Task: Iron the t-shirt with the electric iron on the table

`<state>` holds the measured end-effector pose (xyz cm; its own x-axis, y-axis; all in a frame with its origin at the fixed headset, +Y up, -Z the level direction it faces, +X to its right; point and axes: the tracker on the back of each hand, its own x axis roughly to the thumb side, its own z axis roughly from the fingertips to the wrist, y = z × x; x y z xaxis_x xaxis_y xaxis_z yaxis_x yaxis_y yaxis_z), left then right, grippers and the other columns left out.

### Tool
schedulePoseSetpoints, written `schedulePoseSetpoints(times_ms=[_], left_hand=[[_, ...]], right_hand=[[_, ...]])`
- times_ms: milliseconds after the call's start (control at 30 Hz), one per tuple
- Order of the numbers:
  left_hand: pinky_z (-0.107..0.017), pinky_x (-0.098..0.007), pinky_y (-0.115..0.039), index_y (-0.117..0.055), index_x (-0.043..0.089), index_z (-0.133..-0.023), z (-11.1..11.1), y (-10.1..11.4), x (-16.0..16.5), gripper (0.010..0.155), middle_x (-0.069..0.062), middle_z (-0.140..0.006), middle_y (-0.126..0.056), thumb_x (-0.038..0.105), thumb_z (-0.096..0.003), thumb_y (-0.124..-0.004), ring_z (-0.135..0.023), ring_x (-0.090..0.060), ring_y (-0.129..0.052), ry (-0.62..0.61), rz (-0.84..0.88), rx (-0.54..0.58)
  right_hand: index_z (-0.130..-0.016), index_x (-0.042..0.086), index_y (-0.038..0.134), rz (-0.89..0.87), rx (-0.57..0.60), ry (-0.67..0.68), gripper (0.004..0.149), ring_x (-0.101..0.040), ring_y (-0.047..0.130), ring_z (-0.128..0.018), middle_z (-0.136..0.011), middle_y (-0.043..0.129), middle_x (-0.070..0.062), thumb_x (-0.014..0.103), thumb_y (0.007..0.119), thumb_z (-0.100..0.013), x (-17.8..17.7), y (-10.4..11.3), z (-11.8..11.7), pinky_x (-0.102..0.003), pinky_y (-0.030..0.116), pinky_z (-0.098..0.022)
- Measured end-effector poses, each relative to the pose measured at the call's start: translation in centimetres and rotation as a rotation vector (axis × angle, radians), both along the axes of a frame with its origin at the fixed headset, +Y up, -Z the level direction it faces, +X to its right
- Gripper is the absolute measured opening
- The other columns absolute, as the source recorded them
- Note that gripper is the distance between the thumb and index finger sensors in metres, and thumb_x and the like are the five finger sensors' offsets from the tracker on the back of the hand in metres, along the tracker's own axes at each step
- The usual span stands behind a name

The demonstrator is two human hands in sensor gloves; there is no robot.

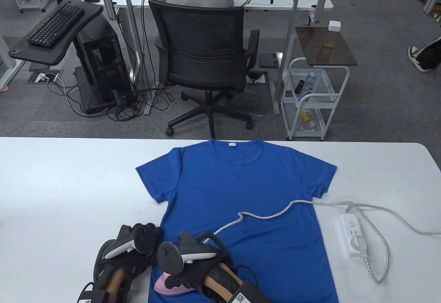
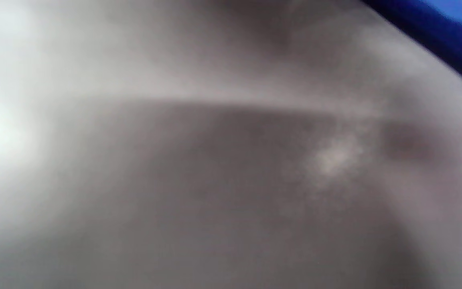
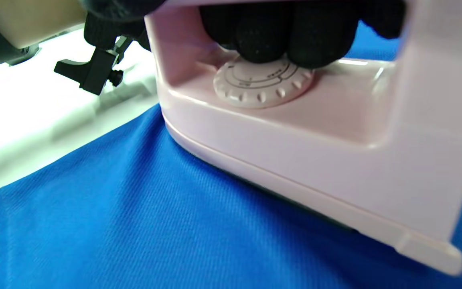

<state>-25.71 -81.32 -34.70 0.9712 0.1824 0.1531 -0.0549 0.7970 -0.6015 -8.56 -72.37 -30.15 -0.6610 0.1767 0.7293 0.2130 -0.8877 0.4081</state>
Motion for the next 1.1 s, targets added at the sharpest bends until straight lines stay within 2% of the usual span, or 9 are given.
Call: schedulePoseSetpoints(times_ms=[133, 300, 467, 967, 1100], left_hand=[[-0.073, -0.057, -0.014, -0.010, 0.042, -0.106, -0.1, -0.1, -0.3, 0.070, 0.012, -0.113, -0.002, 0.049, -0.0477, -0.049, -0.106, -0.026, 0.000, 0.015, 0.019, 0.005], [-0.073, -0.057, -0.015, -0.012, 0.042, -0.106, 0.0, -0.1, -0.3, 0.070, 0.012, -0.113, -0.003, 0.048, -0.0475, -0.049, -0.106, -0.026, -0.002, 0.022, 0.021, 0.019], [-0.073, -0.055, -0.014, -0.007, 0.040, -0.106, 0.0, -0.1, -0.3, 0.072, 0.011, -0.112, -0.001, 0.047, -0.0477, -0.049, -0.105, -0.026, -0.001, 0.033, 0.032, 0.012], [-0.074, -0.057, -0.016, -0.012, 0.040, -0.107, -0.1, 0.1, -0.2, 0.069, 0.010, -0.113, -0.003, 0.048, -0.0493, -0.049, -0.106, -0.027, -0.003, 0.038, 0.007, 0.007], [-0.075, -0.061, -0.023, -0.025, 0.037, -0.108, -0.3, 0.6, 0.4, 0.066, 0.007, -0.115, -0.015, 0.052, -0.0472, -0.046, -0.108, -0.031, -0.014, 0.086, 0.032, 0.079]], right_hand=[[-0.102, 0.011, 0.064, 0.007, 0.019, -0.038, 0.070, -0.041, 0.087, -0.068, -0.086, 0.080, -0.015, 0.045, 0.064, -0.040, -0.1, 0.1, 0.0, -0.059, 0.071, -0.055], [-0.102, 0.011, 0.064, -0.026, 0.063, -0.160, 0.071, -0.040, 0.088, -0.066, -0.085, 0.082, -0.015, 0.046, 0.063, -0.041, -0.1, -0.1, -0.9, -0.059, 0.072, -0.054], [-0.102, 0.011, 0.064, -0.036, 0.132, -0.273, 0.071, -0.040, 0.088, -0.066, -0.085, 0.082, -0.014, 0.046, 0.062, -0.041, 0.1, -0.2, -3.2, -0.059, 0.072, -0.054], [-0.103, 0.016, 0.065, 0.003, 0.304, -0.572, 0.070, -0.044, 0.087, -0.071, -0.088, 0.082, -0.016, 0.046, 0.061, -0.040, 0.9, -0.3, -9.9, -0.062, 0.070, -0.056], [-0.103, 0.015, 0.066, -0.012, 0.354, -0.666, 0.070, -0.045, 0.087, -0.070, -0.088, 0.082, -0.017, 0.046, 0.061, -0.041, 1.3, -0.5, -10.9, -0.062, 0.070, -0.056]])
